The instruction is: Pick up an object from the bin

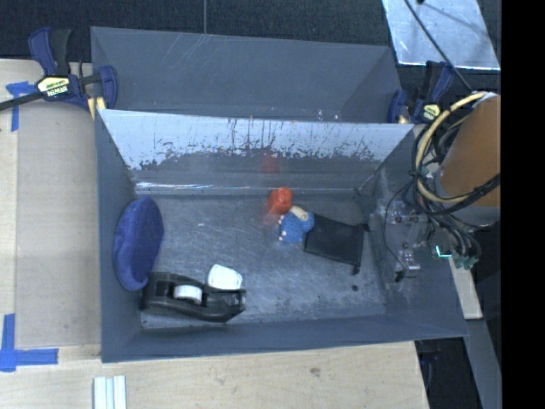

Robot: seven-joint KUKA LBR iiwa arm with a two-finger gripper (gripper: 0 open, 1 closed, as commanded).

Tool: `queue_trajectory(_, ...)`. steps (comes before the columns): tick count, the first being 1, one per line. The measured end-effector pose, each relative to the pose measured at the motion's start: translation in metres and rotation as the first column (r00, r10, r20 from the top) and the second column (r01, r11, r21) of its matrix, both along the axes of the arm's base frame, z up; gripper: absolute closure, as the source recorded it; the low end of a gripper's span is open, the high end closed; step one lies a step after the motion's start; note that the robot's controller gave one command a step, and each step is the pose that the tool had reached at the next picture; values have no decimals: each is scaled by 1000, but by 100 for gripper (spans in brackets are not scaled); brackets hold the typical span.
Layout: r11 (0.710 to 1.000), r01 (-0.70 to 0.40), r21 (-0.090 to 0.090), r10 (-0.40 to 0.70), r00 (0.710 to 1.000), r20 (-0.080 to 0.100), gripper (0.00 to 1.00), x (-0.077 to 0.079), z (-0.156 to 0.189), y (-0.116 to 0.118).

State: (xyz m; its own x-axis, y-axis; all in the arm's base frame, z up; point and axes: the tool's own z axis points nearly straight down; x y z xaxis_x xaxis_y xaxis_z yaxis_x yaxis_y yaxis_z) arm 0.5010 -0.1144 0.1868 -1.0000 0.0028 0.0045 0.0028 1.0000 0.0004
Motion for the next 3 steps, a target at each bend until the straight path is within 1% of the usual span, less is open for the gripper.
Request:
queue_trajectory(1, 992, 128, 0, -128, 992, 2, 0, 50, -121, 26)
queue_trajectory(2, 992, 127, -1, -127, 992, 9, 100, 52, -116, 24)
queue_trajectory(3, 997, 80, -3, -80, 997, 17, 100, 51, 11, -3)
